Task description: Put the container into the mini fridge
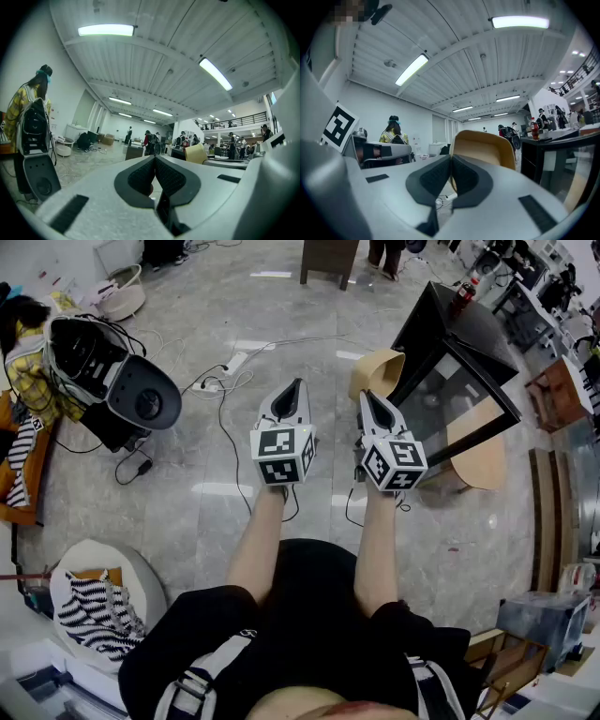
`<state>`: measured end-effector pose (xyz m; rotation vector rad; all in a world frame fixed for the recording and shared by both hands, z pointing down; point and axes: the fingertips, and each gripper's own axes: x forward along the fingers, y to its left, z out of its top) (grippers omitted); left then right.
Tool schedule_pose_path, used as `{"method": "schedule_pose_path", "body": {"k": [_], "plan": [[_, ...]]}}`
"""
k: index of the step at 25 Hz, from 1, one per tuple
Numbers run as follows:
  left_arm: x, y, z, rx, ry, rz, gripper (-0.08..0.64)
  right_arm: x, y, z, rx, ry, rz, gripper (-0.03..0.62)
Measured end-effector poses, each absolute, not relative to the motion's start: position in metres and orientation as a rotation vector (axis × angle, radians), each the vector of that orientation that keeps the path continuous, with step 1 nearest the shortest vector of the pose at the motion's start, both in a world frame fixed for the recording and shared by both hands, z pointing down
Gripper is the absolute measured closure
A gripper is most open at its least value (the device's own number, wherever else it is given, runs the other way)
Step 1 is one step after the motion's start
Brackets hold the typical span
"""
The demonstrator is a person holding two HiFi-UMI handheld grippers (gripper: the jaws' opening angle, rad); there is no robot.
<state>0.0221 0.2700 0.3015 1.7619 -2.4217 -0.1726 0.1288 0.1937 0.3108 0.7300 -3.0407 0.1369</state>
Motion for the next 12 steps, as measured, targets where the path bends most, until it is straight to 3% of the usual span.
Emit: {"method": "schedule_pose_path", "body": {"k": [12], "plan": [[-0.018, 0.258, 0.305, 1.791, -2.396, -0.152, 0.555, 0.096, 0.176, 0.317, 0.815, -3.034, 0.191, 0.575]]}}
